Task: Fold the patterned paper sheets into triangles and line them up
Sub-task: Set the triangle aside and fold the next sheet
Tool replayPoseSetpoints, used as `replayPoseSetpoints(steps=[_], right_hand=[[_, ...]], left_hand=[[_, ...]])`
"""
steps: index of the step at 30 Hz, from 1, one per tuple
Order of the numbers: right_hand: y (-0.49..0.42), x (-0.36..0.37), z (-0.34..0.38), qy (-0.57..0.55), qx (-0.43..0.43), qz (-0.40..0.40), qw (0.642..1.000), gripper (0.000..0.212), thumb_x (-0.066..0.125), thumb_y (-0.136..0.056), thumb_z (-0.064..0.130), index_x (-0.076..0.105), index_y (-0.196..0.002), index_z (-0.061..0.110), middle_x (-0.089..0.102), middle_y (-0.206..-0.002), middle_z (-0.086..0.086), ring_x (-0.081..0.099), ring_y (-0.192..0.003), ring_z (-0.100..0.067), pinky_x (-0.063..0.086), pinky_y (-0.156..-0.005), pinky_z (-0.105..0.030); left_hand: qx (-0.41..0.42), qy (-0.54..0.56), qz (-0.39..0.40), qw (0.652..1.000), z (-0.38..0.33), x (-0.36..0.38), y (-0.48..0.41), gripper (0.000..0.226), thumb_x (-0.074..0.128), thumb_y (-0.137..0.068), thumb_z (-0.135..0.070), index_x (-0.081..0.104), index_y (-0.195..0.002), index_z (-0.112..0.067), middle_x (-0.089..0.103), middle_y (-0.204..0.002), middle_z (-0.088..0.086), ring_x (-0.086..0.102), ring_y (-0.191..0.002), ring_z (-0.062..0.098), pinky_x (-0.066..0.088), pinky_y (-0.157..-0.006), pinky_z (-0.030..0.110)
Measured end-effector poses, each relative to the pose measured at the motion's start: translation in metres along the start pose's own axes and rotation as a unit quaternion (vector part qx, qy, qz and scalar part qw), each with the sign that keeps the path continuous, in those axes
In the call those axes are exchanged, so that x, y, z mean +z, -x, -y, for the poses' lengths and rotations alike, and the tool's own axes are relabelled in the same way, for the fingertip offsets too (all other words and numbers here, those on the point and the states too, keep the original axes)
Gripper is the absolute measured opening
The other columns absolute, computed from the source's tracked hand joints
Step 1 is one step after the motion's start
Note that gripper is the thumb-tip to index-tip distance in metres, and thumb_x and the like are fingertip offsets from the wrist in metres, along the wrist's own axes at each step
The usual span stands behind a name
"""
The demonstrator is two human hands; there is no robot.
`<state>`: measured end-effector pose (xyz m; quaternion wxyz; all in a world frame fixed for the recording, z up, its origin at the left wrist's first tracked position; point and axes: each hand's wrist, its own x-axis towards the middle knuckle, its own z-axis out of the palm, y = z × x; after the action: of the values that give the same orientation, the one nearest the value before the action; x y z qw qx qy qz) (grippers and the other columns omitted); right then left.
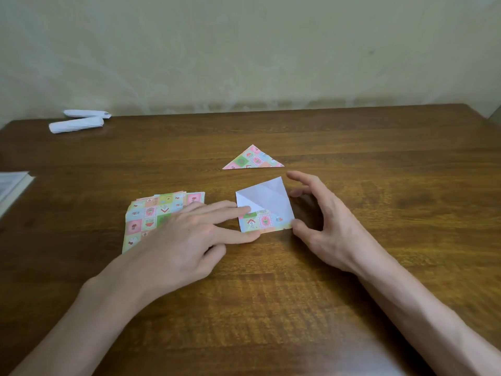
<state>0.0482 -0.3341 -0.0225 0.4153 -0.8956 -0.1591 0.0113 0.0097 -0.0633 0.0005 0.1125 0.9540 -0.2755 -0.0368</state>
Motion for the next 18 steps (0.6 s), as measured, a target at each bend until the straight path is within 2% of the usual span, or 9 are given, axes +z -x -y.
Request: replayPoseSetpoints(steps=[3,7,11,14,16,18], right_hand=[[-0.002,-0.002,-0.001,-0.007,-0.006,0.006,1.000,0.079,0.064,-0.087,0.003,0.038,-0.150,0.042,0.059,-0.130,0.011,0.051,-0.130,-0.012,0.039,-0.115,-0.035],[0.000,0.001,-0.003,0.002,-0.031,-0.007,0.999,0.073,0.063,-0.086,0.003,0.045,-0.146,0.040,0.057,-0.129,0.013,0.047,-0.129,-0.004,0.035,-0.114,-0.028],[0.004,0.005,-0.001,-0.004,-0.045,-0.045,0.998,0.068,0.067,-0.091,0.018,0.042,-0.147,0.047,0.060,-0.121,0.020,0.048,-0.125,0.000,0.035,-0.116,-0.033],[0.000,0.006,0.003,0.005,-0.057,-0.092,0.994,0.059,0.070,-0.094,0.031,0.044,-0.145,0.049,0.064,-0.103,0.024,0.051,-0.115,-0.003,0.038,-0.104,-0.022],[-0.002,0.007,0.008,0.015,-0.073,-0.098,0.992,0.057,0.069,-0.096,0.025,0.047,-0.144,0.046,0.063,-0.093,0.021,0.055,-0.101,-0.006,0.040,-0.093,-0.015],[-0.002,0.008,0.010,0.008,-0.087,-0.085,0.993,0.056,0.065,-0.096,0.015,0.051,-0.142,0.043,0.059,-0.086,0.016,0.056,-0.087,-0.012,0.045,-0.084,-0.020]], left_hand=[[0.001,0.037,-0.008,0.999,0.007,0.000,0.002,0.064,0.050,-0.099,-0.009,0.053,-0.136,-0.062,0.032,-0.156,-0.037,0.017,-0.148,-0.015,0.014,-0.122,0.024],[0.001,0.051,-0.020,0.998,0.007,0.001,0.001,0.068,0.054,-0.094,-0.003,0.060,-0.132,-0.058,0.038,-0.155,-0.035,0.025,-0.146,-0.012,0.017,-0.117,0.020],[-0.001,0.057,-0.019,0.998,0.006,0.000,0.001,0.069,0.054,-0.094,-0.002,0.060,-0.130,-0.061,0.033,-0.156,-0.034,0.019,-0.147,-0.013,0.015,-0.118,0.021],[-0.016,0.063,-0.015,0.998,0.006,-0.002,0.001,0.070,0.054,-0.094,-0.003,0.060,-0.128,-0.063,0.030,-0.154,-0.034,0.019,-0.147,-0.009,0.014,-0.117,0.019],[-0.018,0.063,-0.023,0.998,0.005,-0.001,0.000,0.070,0.055,-0.093,-0.001,0.061,-0.128,-0.062,0.033,-0.150,-0.032,0.028,-0.145,-0.002,0.024,-0.115,0.024],[-0.013,0.049,-0.039,0.998,0.004,0.000,0.000,0.068,0.057,-0.091,-0.003,0.062,-0.130,-0.058,0.037,-0.147,-0.028,0.037,-0.139,0.001,0.032,-0.112,0.028]])
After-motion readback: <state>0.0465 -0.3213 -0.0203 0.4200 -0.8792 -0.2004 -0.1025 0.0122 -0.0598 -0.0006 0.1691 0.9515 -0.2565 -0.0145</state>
